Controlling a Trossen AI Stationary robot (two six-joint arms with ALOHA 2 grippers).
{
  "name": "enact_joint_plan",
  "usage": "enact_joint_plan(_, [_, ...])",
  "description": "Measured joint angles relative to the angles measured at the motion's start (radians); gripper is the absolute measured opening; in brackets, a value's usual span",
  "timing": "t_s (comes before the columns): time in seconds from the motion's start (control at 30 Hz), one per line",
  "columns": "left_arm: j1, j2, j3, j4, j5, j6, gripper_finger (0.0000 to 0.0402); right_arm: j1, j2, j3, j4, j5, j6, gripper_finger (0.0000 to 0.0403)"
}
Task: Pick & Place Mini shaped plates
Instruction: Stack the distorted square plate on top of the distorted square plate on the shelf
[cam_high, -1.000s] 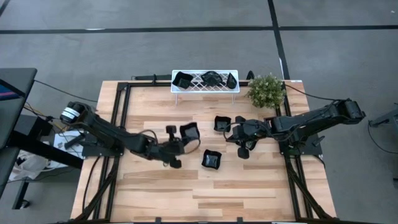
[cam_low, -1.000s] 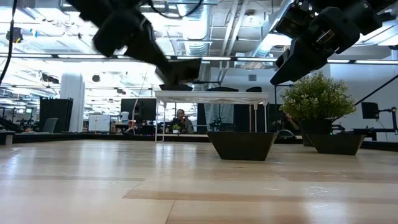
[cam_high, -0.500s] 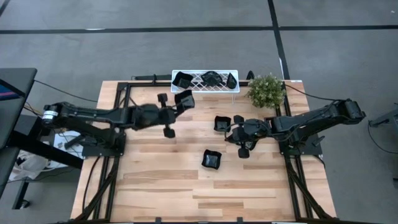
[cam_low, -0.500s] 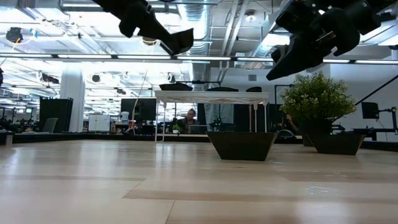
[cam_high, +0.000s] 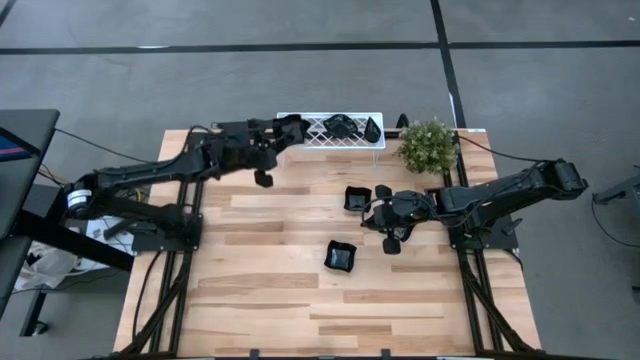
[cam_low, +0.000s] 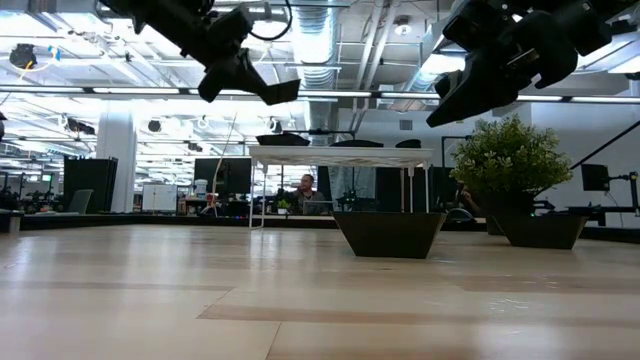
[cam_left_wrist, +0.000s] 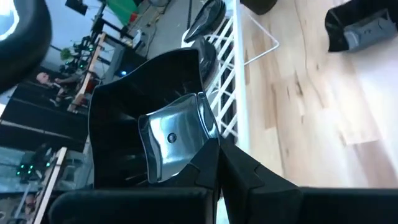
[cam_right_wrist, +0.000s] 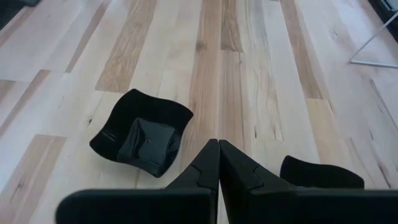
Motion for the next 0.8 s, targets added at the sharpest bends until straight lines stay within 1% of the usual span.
enact_joint_plan(0.2, [0.13,0.0,0.0,0.02,0.17,0.12,0.001,0.0,0.0,0.0,0.001,0.0,0.0,0.0])
enact_joint_plan(0.33, [0.184,0.0,0.0,0.048,0.279,0.198,0.001,0.0,0.0,0.0,0.001,0.0,0.0,0.0])
enact_joint_plan(0.47, [0.222,0.002,0.0,0.052,0.354,0.232,0.001,0.0,0.0,0.0,0.001,0.0,0.0,0.0])
enact_joint_plan(0.57, [0.233,0.024,0.0,0.052,0.359,0.235,0.001,0.0,0.0,0.0,0.001,0.0,0.0,0.0])
enact_joint_plan(0.7, [0.245,0.077,0.0,0.055,0.354,0.286,0.001,0.0,0.0,0.0,0.002,0.0,0.0,0.0])
enact_joint_plan(0.8, [0.244,0.109,0.0,0.067,0.352,0.294,0.001,0.0,0.0,0.0,0.001,0.0,0.001,0.0])
